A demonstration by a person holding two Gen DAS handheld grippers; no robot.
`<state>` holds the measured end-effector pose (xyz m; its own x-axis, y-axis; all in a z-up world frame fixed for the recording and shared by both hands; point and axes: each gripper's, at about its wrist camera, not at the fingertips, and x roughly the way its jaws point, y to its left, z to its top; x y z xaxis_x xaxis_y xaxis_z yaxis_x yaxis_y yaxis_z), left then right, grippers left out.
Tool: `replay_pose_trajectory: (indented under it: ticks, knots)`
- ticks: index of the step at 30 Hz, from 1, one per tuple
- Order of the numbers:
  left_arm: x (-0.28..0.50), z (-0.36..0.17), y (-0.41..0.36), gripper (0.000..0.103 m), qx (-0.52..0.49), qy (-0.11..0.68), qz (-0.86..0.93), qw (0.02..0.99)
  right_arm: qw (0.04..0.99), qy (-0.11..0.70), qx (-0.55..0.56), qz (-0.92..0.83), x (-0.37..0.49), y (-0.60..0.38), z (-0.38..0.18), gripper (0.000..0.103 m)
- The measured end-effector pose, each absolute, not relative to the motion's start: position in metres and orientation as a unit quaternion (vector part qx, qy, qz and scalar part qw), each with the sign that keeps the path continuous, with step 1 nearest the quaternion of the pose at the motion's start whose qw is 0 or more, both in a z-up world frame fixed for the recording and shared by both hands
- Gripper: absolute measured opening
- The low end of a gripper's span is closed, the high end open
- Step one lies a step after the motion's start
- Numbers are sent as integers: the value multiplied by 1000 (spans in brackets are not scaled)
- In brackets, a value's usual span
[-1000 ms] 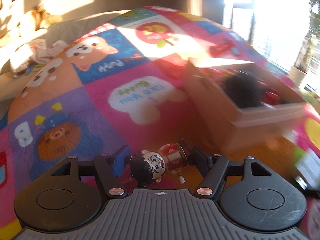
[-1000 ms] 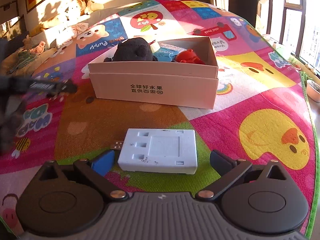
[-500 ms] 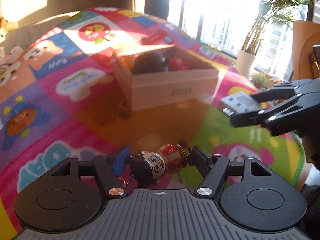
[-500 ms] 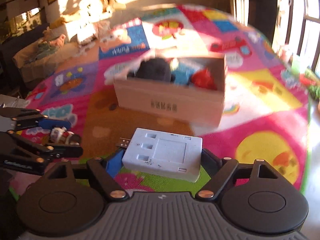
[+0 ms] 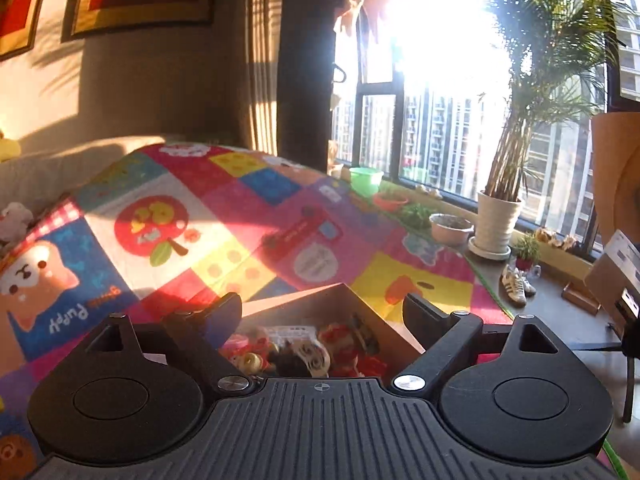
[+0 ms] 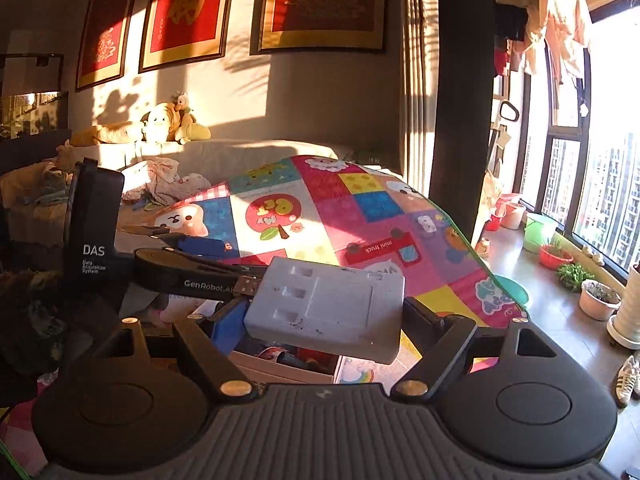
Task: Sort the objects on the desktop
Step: 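Place the white block and doll figurine into the white box and open both tools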
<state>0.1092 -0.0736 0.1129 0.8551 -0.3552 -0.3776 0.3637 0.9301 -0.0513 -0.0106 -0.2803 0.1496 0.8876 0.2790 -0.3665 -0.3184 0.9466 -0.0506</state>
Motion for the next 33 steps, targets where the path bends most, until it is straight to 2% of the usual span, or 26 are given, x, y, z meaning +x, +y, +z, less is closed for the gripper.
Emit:
replay_pose_trajectory:
  ticks: [8, 13, 19, 22, 25, 28, 33]
  knots:
    - [70, 77, -5, 100, -4, 251, -112, 961, 963, 215, -47, 157, 27, -277, 128, 82]
    - [34, 46, 0, 101, 37, 297, -130, 945, 950, 244, -67, 184, 80, -235, 108, 82]
    - [22, 33, 0, 102, 25, 310, -142, 940, 950, 272, -42, 149, 172, -196, 88, 82]
    - [20, 27, 1, 102, 36, 315, -126, 940, 953, 272, -61, 121, 195, -184, 74, 95]
    - [14, 23, 5, 103, 44, 307, -113, 944, 945, 289, -47, 144, 179, -190, 65, 96]
    - [12, 20, 7, 103, 41, 306, -108, 945, 947, 281, -36, 150, 134, -203, 60, 102]
    - [20, 15, 8, 103, 20, 320, -83, 944, 947, 297, 0, 126, 62, -228, 46, 103]
